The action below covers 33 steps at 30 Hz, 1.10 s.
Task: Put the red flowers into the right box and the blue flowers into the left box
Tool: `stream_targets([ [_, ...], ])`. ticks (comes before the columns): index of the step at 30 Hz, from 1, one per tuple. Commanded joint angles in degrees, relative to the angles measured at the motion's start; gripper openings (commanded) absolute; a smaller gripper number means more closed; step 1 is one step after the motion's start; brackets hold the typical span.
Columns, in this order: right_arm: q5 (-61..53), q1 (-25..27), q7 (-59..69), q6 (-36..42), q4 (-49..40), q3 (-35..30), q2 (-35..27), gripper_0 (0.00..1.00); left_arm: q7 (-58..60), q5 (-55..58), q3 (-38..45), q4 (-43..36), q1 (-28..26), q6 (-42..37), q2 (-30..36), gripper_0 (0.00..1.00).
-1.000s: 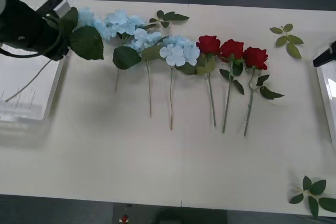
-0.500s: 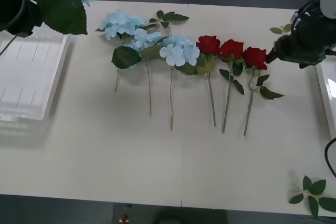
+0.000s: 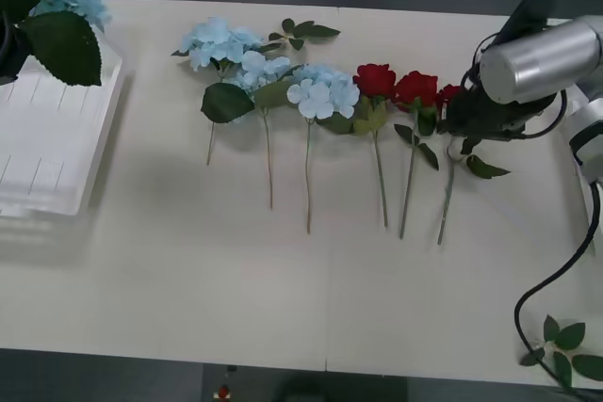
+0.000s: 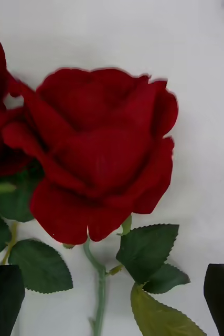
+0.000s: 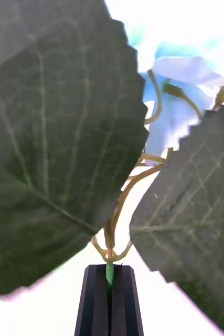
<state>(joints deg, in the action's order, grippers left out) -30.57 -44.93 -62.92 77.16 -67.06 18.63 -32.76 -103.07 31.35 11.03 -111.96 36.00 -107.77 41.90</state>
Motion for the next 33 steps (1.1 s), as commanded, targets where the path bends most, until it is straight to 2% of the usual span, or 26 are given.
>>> stream_targets([
  [1,1.65,1.95,2.62,-2.10,-1.76,-0.44,0.42,1.00,6.75,-4.28,-4.00,-1.59,-0.05,0.19,2.74,0.00],
  [6,1.04,4.41,2.62,-4.48,-2.73,-0.44,0.42,1.00,10.96,-8.41,-8.66,-0.80,-1.28,4.06,3.89,0.00],
  [9,-0.72,5.64,2.62,-6.94,-2.73,-0.44,0.42,1.00,12.55,-9.20,-11.29,2.71,-1.98,10.04,5.21,0.00],
  [15,-3.79,6.96,2.27,-10.63,-2.73,-0.35,0.42,1.00,12.02,-7.88,-17.80,17.39,-0.49,31.13,7.23,0.00],
  [19,-4.67,7.04,2.62,-13.18,-2.55,1.58,0.59,1.00,11.49,-4.98,-20.87,26.27,3.20,37.55,7.31,0.00],
  [29,-5.11,7.48,3.33,-17.66,-0.79,4.22,0.42,1.00,8.15,5.39,-21.67,37.34,9.79,38.07,10.13,0.00],
  [30,-5.20,7.48,3.33,-18.01,-0.62,4.57,0.51,0.98,8.06,6.18,-21.67,37.96,9.88,38.16,10.39,0.00],
  [33,-5.20,7.48,3.06,-20.30,0.88,5.98,0.42,0.74,7.62,9.26,-21.58,40.94,10.15,39.66,12.32,0.00],
])
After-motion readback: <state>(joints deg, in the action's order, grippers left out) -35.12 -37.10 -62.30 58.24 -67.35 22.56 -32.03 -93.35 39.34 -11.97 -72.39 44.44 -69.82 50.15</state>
